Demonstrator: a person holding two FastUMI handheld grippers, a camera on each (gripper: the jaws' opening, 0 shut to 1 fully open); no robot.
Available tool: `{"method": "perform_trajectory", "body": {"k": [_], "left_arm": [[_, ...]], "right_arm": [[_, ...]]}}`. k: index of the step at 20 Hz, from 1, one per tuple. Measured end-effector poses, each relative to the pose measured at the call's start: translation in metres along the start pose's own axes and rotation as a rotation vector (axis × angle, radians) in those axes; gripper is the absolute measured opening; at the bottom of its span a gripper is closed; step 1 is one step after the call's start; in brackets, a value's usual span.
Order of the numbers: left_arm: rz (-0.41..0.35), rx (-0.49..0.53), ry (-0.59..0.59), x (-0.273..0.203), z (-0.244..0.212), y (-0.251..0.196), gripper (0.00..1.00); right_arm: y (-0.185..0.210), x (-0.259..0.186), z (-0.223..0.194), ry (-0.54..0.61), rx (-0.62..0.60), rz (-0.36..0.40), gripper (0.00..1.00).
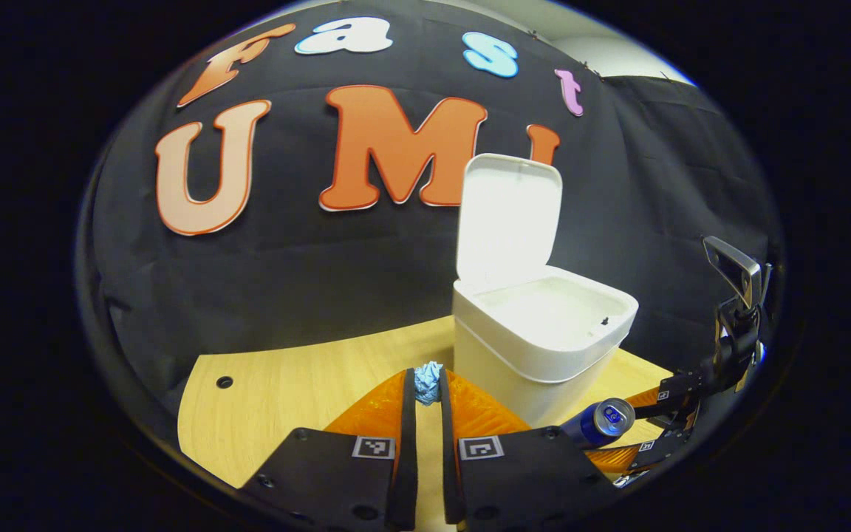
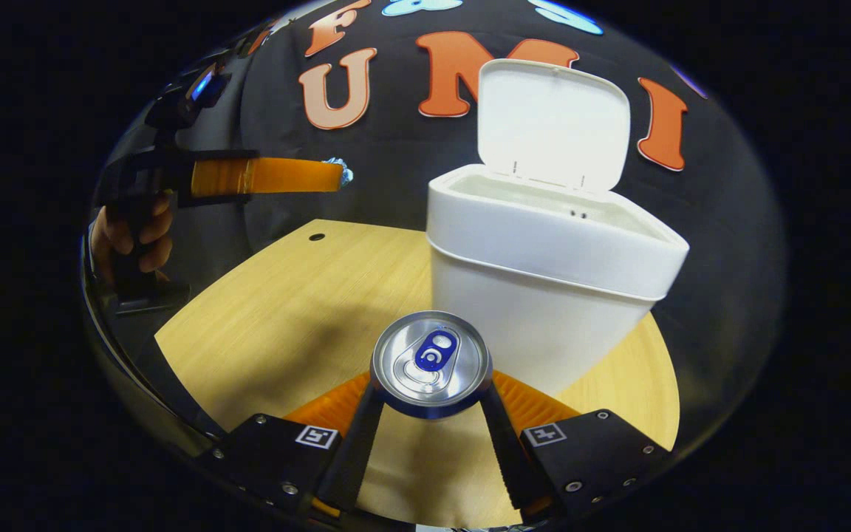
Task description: Press the lid of the desktop garbage bin to open it, pick up the crumpled paper on the desktop and throw it into the bin, then pick up the pop can on the desktop and drop it into the bin, and finally close the garbage bin lid.
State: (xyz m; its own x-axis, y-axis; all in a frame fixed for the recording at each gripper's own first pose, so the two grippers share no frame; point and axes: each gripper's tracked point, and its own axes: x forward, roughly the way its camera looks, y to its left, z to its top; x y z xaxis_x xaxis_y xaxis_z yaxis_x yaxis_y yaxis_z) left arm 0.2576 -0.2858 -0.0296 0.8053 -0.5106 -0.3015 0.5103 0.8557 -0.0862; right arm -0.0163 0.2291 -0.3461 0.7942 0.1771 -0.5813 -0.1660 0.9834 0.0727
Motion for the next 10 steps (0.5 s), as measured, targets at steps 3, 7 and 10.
{"method": "perform_trajectory", "body": {"k": [3, 7, 10], "left_arm": [[-0.061, -0.006, -0.03, 0.011, 0.015, -0.025, 0.18], [-0.134, -0.071, -0.063, 0.021, 0.035, -0.053, 0.17], [-0.166, -0.087, -0.069, 0.03, 0.041, -0.068, 0.18]], "right_arm": [[0.0, 0.001, 0.0, -0.009, 0.014, -0.038, 0.76], [-0.001, 0.0, 0.002, -0.028, 0.029, -0.077, 0.76], [-0.004, -0.004, 0.013, -0.051, 0.031, -0.108, 0.76]]}}
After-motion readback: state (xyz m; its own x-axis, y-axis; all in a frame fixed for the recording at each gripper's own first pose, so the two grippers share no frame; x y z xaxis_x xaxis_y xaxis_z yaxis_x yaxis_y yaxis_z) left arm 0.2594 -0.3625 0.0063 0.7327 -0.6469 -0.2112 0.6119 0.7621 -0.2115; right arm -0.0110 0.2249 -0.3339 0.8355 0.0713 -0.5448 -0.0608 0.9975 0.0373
